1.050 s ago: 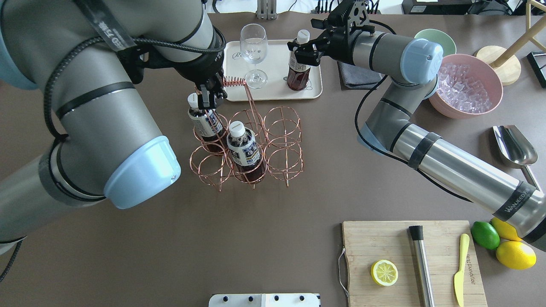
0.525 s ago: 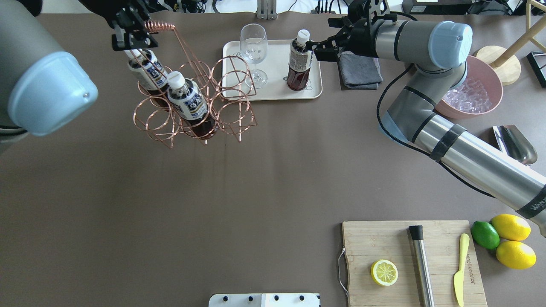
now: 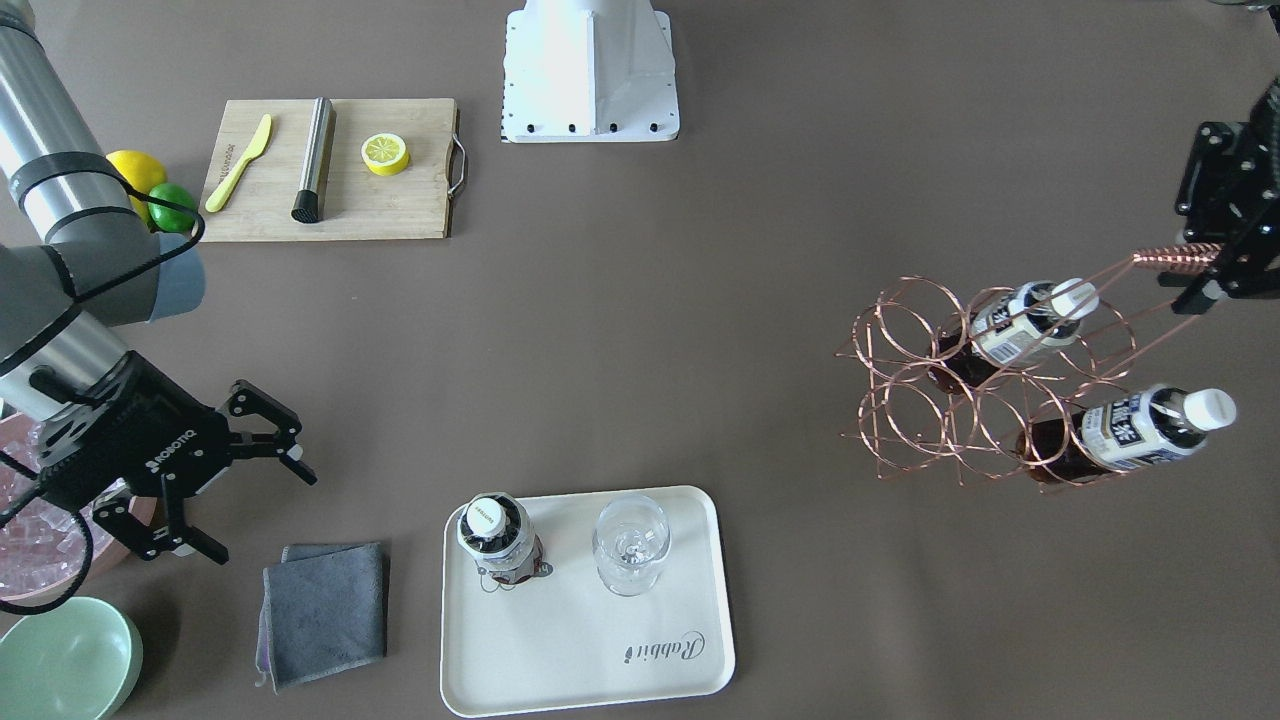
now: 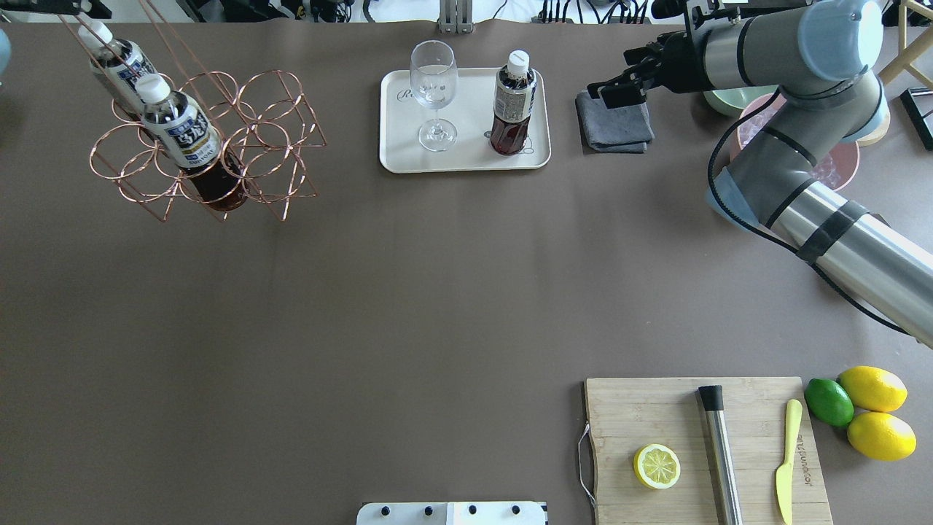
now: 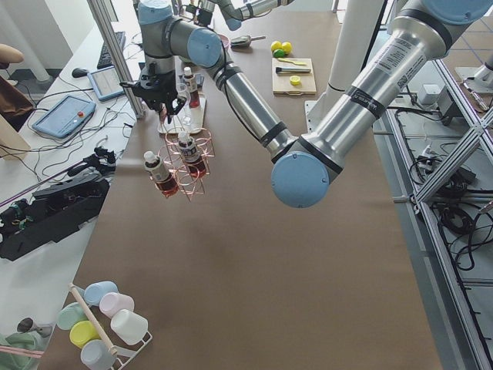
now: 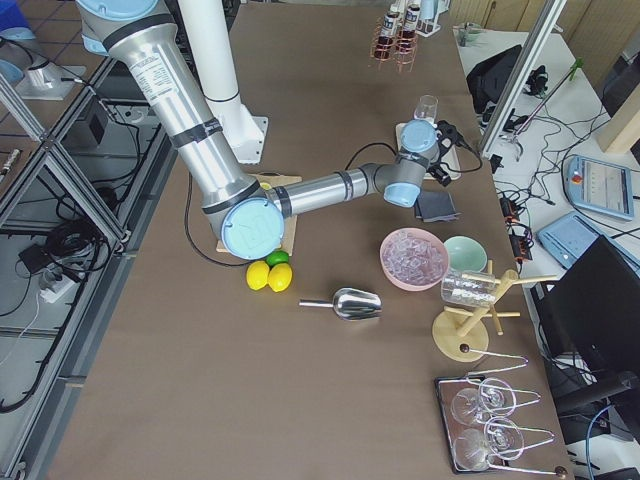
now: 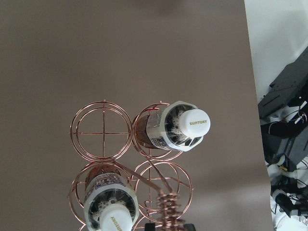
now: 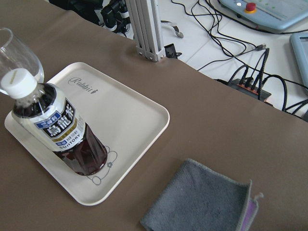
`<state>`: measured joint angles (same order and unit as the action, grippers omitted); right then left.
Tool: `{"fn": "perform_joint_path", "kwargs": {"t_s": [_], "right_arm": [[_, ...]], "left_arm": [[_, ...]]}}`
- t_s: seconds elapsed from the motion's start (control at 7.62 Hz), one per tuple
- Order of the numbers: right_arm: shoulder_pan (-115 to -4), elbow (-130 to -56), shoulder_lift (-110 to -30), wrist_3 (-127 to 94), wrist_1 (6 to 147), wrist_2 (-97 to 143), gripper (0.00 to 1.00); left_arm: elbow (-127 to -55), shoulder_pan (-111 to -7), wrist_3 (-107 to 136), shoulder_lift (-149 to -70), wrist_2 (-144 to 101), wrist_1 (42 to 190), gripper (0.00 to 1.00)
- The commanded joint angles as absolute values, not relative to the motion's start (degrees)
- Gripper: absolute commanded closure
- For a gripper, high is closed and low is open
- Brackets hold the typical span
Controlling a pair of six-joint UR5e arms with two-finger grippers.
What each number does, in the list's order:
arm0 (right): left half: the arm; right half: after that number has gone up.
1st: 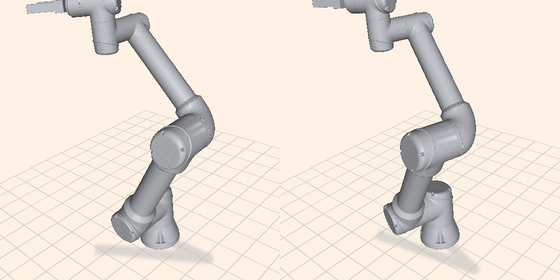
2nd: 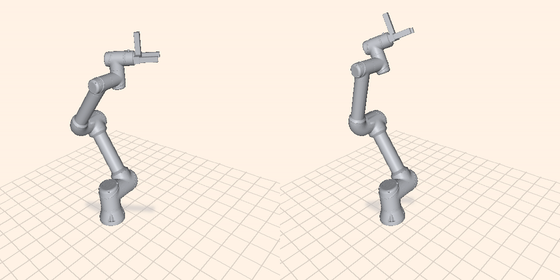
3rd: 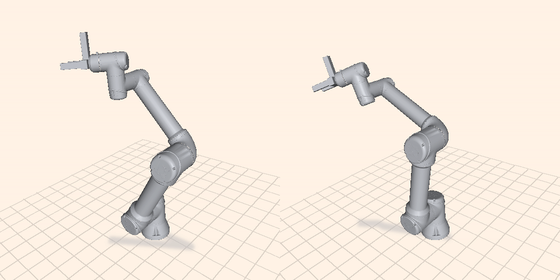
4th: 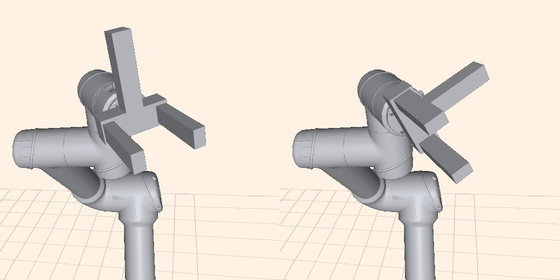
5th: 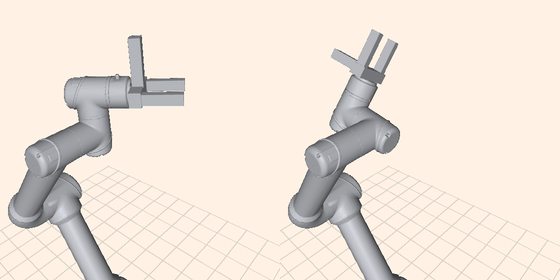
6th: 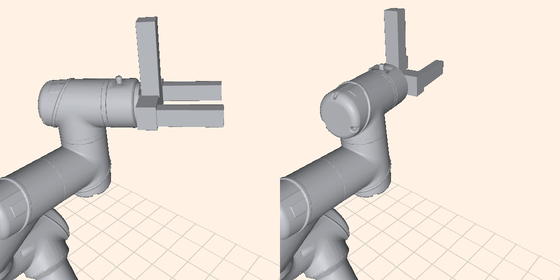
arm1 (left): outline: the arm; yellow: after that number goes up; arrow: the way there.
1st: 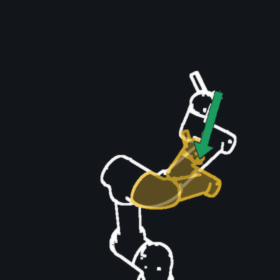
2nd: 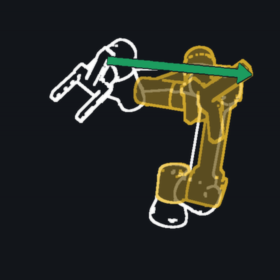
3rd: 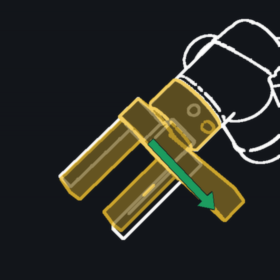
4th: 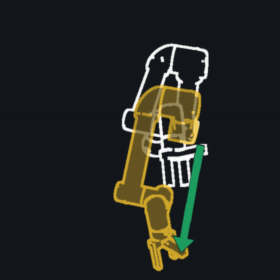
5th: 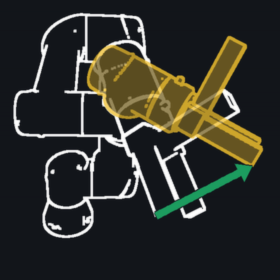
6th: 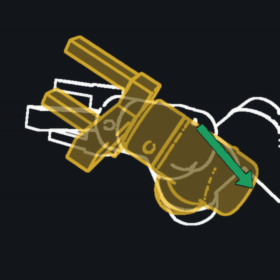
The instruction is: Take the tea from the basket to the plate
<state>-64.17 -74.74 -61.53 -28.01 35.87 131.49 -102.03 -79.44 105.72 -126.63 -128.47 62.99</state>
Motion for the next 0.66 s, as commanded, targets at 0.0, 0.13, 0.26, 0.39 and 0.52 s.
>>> {"fn": "perform_joint_path", "kwargs": {"t_s": [0.0, 0.13, 0.26, 0.39, 0.52], "right_arm": [[-70.4, -80.6, -68.7, -31.3, 45.1, 142.6, 0.0], [-71.7, -83.2, -73.2, -32.2, 46.0, 143.9, 0.0], [-73.1, -87.4, -76.9, -33.7, 50.5, 145.5, 0.0], [-74.3, -92.6, -80.5, -33.9, 57.2, 146.3, 0.0], [-75.0, -97.3, -82.3, -33.9, 65.0, 146.3, 0.0]], "left_arm": [[-84.5, -85.9, 98.8, -125.8, -129.0, 77.4, 1.0], [-78.8, -88.0, 98.3, -125.8, -129.0, 82.7, 1.0], [-75.7, -88.7, 97.4, -126.1, -128.9, 84.0, 1.0], [-73.3, -88.8, 97.7, -126.3, -128.8, 85.9, 1.0], [-71.6, -88.9, 98.3, -126.3, -128.8, 87.5, 1.0]]}}
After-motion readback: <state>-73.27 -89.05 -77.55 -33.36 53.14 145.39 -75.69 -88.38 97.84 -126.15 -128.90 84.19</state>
